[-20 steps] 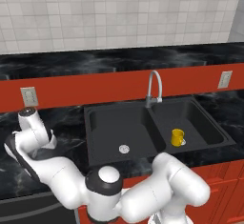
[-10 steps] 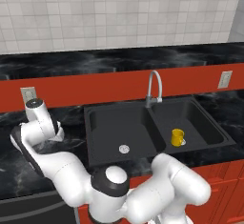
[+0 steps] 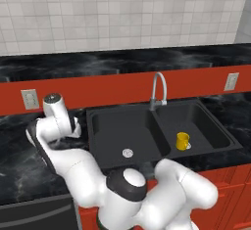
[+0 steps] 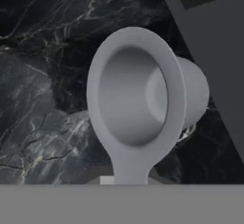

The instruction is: Move any existing items from the left basin to the right basin for drying. Then move the measuring cup from the counter to the left basin of the sink for washing.

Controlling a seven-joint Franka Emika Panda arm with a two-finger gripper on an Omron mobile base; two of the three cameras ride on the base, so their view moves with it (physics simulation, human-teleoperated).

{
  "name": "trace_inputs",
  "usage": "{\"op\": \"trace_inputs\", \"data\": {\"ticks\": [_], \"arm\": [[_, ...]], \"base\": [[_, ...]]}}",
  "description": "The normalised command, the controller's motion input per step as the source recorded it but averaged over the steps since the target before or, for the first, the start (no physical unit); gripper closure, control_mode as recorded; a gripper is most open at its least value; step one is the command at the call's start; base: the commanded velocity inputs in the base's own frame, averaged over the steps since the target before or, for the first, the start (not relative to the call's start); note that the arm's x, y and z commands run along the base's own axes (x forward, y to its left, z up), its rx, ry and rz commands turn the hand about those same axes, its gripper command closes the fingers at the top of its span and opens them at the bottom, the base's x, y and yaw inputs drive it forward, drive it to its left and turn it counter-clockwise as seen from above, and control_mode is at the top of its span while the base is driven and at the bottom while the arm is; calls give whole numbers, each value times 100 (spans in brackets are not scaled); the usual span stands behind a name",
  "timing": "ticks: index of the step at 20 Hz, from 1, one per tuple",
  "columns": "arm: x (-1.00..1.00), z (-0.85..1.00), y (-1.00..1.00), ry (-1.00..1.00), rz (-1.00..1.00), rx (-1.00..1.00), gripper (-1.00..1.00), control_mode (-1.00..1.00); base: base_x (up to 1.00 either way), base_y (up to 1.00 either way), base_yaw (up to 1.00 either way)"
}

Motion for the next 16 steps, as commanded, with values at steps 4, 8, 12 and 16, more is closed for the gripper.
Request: {"op": "trace_inputs", "data": {"ticks": [4,8,12,16], "arm": [[-1,27,-59,-5,-1,0,100,-100],[-8,31,-57,-5,-2,0,100,-100],[-12,24,-53,-4,-3,0,100,-100],[-19,16,-54,-4,-5,0,100,-100]], "base": [[0,0,0],[0,0,0],[0,0,0],[0,0,0]]}}
